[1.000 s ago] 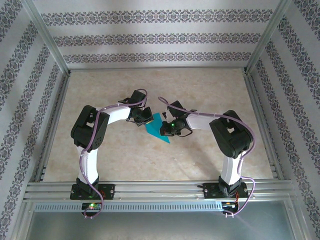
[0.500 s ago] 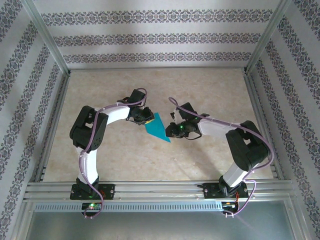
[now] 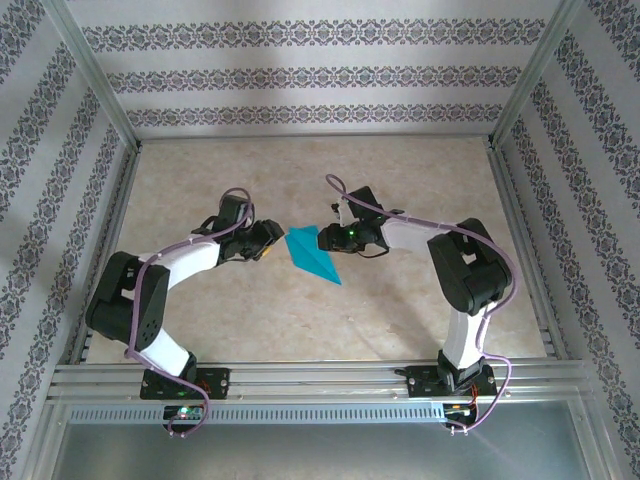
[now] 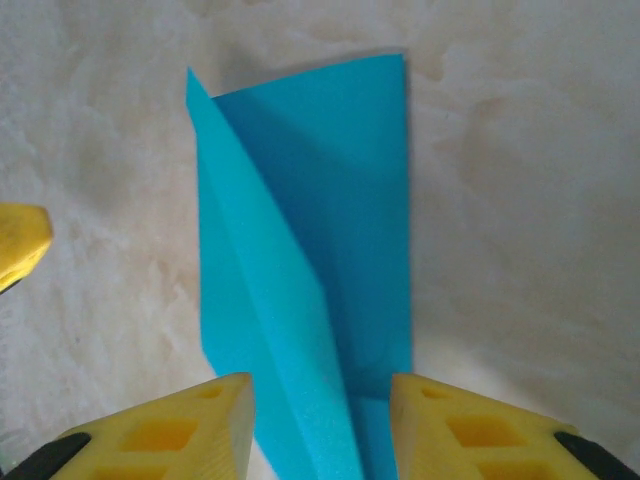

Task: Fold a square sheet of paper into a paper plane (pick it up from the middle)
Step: Pick up the paper from the center of the table, then turn over the paper at the center of the table.

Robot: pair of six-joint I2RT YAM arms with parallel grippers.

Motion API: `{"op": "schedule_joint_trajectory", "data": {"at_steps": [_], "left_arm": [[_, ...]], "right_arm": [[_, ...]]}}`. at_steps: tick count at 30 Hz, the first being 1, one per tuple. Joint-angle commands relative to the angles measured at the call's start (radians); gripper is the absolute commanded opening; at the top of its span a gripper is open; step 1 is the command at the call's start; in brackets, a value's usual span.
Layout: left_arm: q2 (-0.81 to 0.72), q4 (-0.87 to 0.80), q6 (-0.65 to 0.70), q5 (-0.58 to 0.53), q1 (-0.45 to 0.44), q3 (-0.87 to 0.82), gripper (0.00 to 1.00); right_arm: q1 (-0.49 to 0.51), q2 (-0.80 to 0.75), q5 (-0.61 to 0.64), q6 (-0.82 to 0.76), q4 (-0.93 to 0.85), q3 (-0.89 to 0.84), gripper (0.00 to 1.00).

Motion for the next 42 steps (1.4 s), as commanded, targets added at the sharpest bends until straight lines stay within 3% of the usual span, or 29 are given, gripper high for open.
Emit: {"op": "schedule_joint_trajectory", "data": {"at_steps": [1, 6, 14, 25, 31, 35, 42], "left_arm": [[-0.042, 0.052, -0.035, -0.014, 0.014, -0.022, 0.55], [-0.046, 0.068, -0.032, 0.0, 0.022, -0.041, 0.62], [-0.086, 0.179, -0.004, 0.073, 0.041, -0.089, 0.78], [-0.142, 0.534, -0.052, 0.275, 0.02, -0.126, 0.9], [-0.104, 0.75, -0.114, 0.327, -0.014, -0.13, 0.85], [-0.095, 0.852, -0.123, 0.339, -0.029, -0.133, 0.73], [-0.065, 0.872, -0.103, 0.355, -0.042, -0.121, 0.52]], "right_arm": [[-0.01, 0.033, -0.047, -0.03, 0.016, 0.044, 0.41], [-0.013, 0.086, -0.155, -0.039, 0.033, 0.074, 0.33], [-0.035, 0.061, -0.229, -0.003, 0.136, 0.037, 0.08], [-0.059, -0.126, -0.372, 0.257, 0.435, -0.047, 0.04], [-0.061, -0.175, -0.394, 0.408, 0.525, -0.059, 0.04], [-0.061, -0.185, -0.397, 0.513, 0.595, -0.07, 0.05], [-0.058, -0.172, -0.432, 0.612, 0.695, -0.071, 0.05]]}}
